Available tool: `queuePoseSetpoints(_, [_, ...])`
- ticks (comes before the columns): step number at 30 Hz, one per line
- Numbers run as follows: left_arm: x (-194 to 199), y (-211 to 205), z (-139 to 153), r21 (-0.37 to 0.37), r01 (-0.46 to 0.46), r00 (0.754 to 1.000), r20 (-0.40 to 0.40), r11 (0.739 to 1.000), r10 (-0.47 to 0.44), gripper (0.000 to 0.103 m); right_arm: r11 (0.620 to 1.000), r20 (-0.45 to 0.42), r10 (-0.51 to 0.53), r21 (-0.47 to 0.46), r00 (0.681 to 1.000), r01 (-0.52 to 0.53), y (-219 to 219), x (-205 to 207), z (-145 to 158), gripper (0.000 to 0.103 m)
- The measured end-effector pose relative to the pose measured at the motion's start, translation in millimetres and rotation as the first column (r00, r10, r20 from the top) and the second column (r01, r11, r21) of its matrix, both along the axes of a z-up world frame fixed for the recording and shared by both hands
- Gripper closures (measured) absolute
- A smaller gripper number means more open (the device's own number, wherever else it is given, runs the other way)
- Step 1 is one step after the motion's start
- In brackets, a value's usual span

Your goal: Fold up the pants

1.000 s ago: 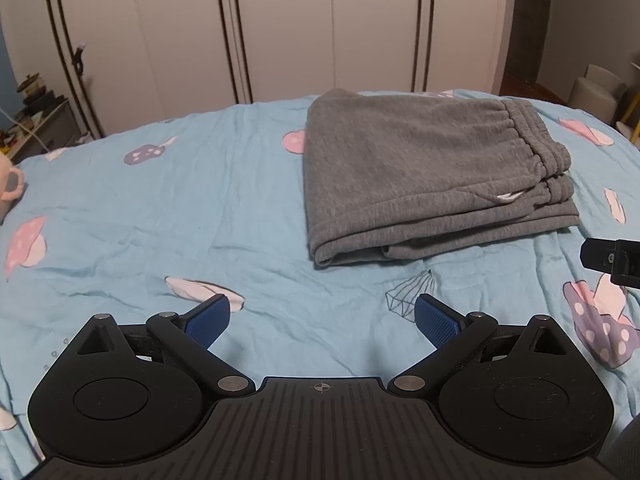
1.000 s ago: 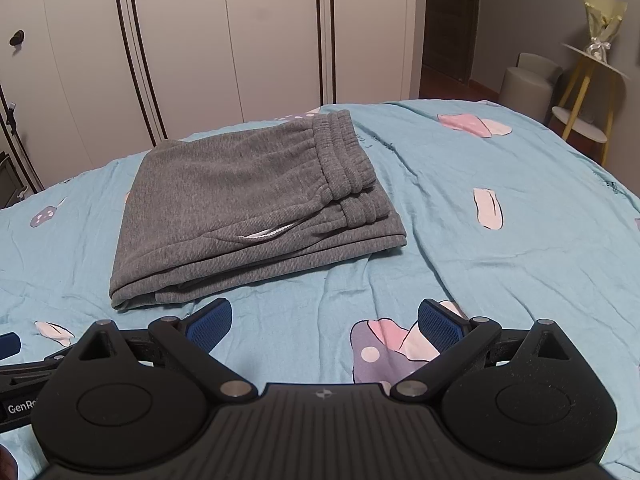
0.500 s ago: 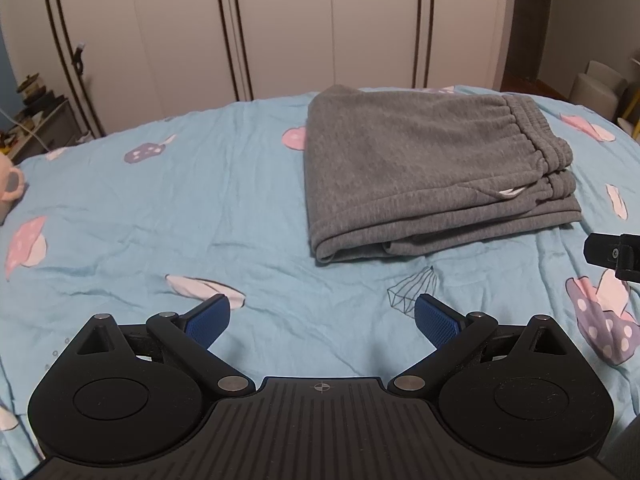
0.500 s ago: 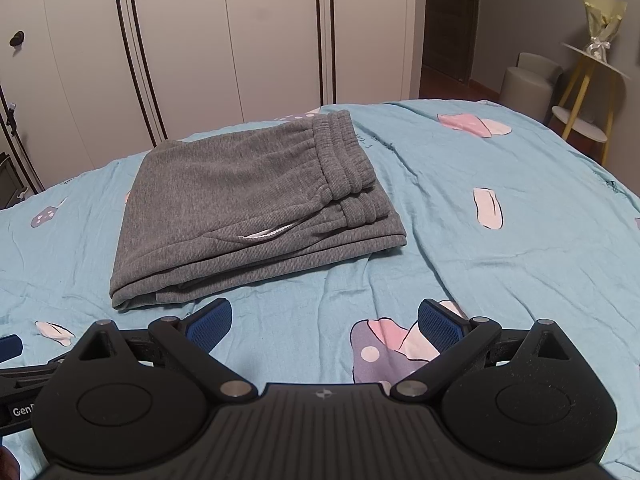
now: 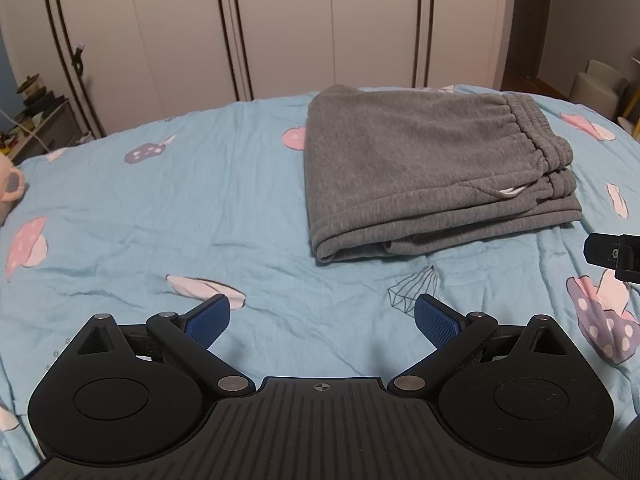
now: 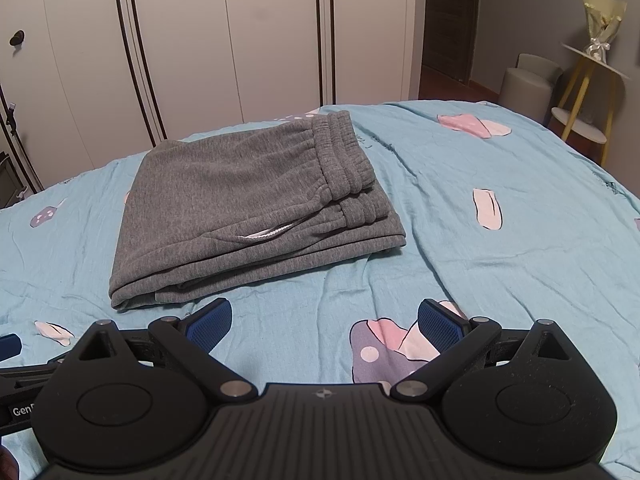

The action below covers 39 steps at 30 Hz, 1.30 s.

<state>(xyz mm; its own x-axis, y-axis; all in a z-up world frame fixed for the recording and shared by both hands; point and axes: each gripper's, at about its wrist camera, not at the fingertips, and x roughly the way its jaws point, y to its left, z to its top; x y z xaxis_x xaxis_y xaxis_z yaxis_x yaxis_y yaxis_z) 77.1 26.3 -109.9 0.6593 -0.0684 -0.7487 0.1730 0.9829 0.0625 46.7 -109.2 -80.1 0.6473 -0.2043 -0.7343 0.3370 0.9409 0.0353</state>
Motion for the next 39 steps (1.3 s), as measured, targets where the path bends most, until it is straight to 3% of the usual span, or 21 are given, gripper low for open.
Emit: queuePoseSetpoints(39, [0.0,0.3,-1.3,0.026,-0.003,1.0,0.009,1.0,0.002,0.002,1.0,-0.001,0.005,-0.02,1.0,-0.005,4.1,0.4,-1.6,0.004])
